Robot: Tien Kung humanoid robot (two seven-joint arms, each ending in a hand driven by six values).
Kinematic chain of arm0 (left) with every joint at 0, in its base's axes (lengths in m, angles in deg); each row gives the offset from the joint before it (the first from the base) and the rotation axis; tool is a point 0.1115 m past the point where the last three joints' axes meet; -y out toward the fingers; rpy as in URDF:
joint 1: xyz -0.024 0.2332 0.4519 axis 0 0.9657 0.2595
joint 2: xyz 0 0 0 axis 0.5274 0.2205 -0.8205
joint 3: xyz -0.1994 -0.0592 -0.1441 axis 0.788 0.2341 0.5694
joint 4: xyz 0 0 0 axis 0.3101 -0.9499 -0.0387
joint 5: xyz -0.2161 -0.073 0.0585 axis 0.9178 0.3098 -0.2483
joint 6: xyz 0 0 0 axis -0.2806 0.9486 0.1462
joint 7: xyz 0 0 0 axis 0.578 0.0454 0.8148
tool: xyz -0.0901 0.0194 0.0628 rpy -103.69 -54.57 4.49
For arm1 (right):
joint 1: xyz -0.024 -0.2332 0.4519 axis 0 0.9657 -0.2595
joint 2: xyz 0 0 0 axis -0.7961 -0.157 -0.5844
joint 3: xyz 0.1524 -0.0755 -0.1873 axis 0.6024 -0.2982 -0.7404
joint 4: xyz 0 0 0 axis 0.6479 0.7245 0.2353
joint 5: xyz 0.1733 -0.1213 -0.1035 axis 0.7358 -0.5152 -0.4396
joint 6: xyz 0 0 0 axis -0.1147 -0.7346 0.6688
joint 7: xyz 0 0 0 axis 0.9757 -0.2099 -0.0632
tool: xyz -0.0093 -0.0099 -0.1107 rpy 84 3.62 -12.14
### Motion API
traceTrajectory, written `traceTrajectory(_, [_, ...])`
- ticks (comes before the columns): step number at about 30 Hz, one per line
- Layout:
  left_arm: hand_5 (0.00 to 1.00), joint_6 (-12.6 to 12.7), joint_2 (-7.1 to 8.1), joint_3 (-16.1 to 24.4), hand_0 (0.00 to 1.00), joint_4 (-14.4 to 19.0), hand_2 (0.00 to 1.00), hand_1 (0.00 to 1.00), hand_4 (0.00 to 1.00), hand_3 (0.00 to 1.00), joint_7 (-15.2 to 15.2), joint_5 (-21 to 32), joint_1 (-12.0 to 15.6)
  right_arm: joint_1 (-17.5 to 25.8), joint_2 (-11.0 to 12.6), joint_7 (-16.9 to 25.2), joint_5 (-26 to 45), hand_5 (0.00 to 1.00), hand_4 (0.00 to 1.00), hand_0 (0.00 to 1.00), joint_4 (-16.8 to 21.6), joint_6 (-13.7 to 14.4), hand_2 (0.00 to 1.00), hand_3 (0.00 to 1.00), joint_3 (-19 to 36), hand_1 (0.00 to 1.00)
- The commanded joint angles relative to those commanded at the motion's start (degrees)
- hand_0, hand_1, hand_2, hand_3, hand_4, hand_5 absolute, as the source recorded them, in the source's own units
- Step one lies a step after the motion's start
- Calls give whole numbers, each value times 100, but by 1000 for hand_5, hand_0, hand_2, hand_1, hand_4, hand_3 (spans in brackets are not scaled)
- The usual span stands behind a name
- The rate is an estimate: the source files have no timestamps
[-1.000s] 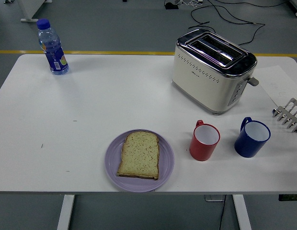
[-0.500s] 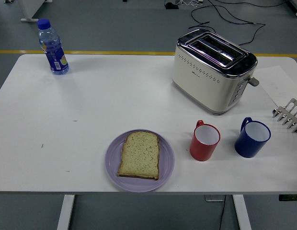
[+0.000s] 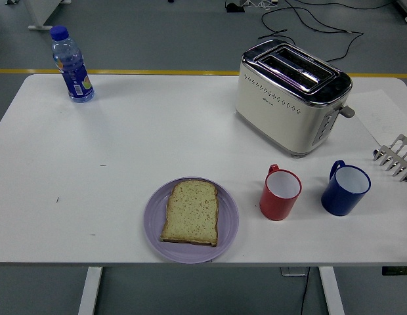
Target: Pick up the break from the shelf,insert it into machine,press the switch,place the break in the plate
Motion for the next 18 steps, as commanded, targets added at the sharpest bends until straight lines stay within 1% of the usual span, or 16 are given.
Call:
traceTrajectory(6, [998,4,-8,-32,664,0,615,578,368,638,-7,54,-9,64,-49,-49,-9,247,451,766,-95,-29,727,654,62,714])
traceTrajectory(18, [998,4,-16,4,663,0,616,579,364,639,6,21,-40,79,-71,-59,2,244,446,763,-126,-26,724,652,140,713])
